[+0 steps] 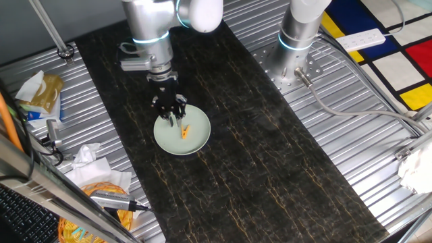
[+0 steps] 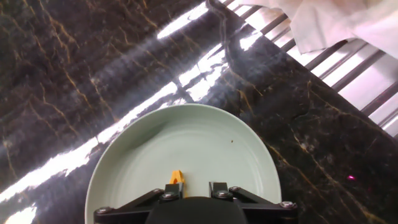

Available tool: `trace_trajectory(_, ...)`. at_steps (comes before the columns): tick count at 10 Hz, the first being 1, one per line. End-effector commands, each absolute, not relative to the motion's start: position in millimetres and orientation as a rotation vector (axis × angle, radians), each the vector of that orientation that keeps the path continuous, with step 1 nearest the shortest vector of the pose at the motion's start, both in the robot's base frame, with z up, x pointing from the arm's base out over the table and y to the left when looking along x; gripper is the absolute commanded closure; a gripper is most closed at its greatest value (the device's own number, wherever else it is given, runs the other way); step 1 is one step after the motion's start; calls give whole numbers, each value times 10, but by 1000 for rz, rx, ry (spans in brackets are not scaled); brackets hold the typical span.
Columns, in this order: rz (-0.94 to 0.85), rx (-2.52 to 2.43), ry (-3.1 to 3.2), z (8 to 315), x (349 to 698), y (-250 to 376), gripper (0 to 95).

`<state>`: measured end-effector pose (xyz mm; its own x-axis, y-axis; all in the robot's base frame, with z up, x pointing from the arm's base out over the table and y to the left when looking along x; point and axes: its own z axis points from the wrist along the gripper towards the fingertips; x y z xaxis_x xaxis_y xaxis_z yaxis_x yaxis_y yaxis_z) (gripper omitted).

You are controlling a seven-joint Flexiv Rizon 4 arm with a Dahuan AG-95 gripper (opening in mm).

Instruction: Use a clamp

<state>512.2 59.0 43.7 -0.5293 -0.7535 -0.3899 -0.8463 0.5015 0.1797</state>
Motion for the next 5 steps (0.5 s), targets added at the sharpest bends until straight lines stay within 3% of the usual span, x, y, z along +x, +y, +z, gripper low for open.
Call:
trace_trajectory(1, 520, -1337, 2474, 445, 5128, 593, 570)
trace_trajectory(5, 499, -1352, 2438, 445, 5128, 593, 570)
